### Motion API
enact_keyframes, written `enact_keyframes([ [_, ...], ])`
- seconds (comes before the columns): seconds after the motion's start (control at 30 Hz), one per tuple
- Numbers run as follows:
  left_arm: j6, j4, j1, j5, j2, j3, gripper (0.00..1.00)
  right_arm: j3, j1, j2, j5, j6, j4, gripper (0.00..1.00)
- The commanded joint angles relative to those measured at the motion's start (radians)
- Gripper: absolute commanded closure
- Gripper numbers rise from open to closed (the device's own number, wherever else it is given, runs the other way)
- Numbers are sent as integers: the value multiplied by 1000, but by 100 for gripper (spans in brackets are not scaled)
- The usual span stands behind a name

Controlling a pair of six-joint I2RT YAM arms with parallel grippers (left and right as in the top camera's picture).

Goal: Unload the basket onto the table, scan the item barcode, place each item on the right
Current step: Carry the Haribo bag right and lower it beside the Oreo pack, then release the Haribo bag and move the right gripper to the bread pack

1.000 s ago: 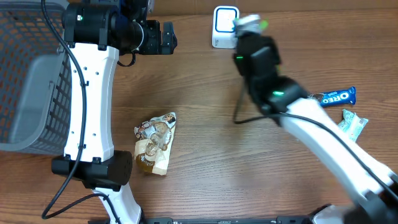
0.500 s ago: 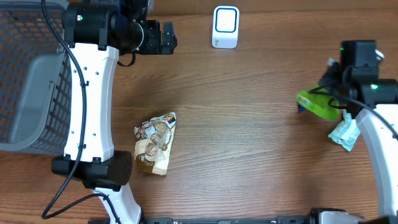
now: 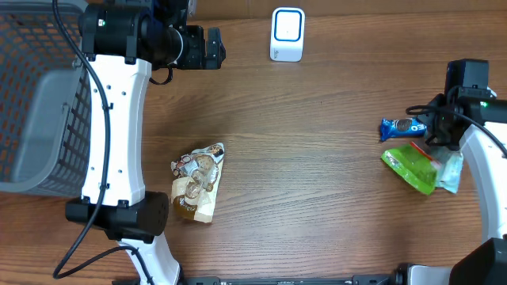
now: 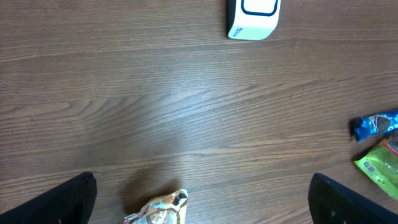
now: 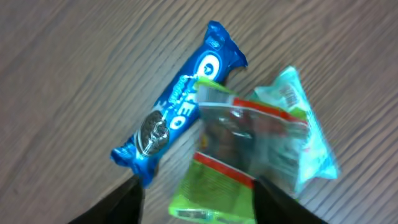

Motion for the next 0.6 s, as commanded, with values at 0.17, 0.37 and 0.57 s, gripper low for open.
enact_keyframes([
  [0.17,7,2,2,-5,-9,8,0,54,5,-9,-444,-142,14,34],
  [0.37,7,2,2,-5,-8,8,0,49,87,-8,-713,-179,59,34],
  [0.57,7,10,2,-6,-8,8,0,3,242,-5,-711,-65,138,30],
])
